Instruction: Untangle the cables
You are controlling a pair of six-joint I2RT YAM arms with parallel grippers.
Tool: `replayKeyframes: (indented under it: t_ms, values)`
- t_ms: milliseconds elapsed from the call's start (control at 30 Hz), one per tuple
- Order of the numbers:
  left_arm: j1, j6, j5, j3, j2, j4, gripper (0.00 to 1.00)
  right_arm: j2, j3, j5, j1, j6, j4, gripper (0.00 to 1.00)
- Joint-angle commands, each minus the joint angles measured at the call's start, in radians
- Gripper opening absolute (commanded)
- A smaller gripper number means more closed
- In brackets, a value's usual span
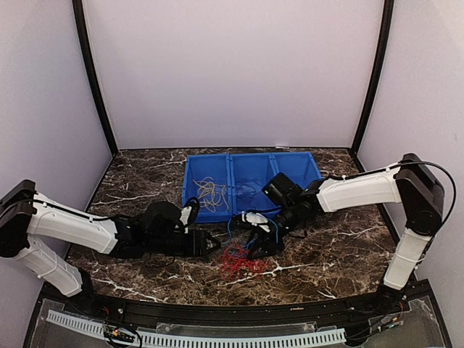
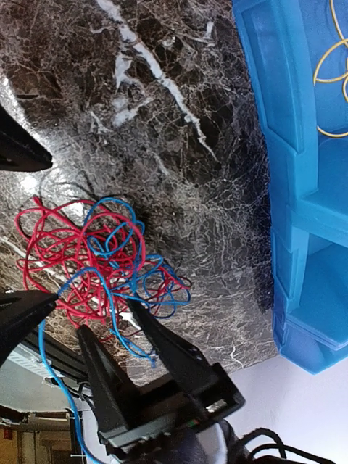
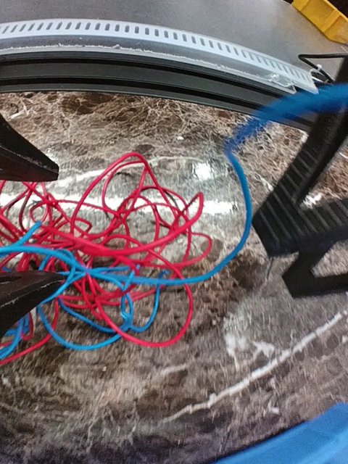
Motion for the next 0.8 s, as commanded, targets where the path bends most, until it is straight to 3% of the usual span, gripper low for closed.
replayKeyframes:
  t_ms: [0, 367, 533, 767]
  values:
    - [-0.007, -0.011, 0.034, 0.0, 0.015, 0.012, 0.58, -0.046, -0.004, -0.004, -0.053, 0.01, 0.016, 0.44]
    - [-0.008, 0.021, -0.009, 0.032, 0.057, 0.08, 0.58, -0.02, 0.002, -0.021, -0.062, 0.007, 0.015, 0.45]
    - [-0.008, 0.102, 0.018, -0.002, 0.013, 0.21, 0.56, -0.011, 0.006, -0.029, -0.062, 0.009, 0.018, 0.44]
    - [-0.008, 0.23, -0.007, 0.039, 0.011, 0.195, 0.51, 0.009, 0.016, -0.042, -0.062, 0.012, 0.013, 0.43]
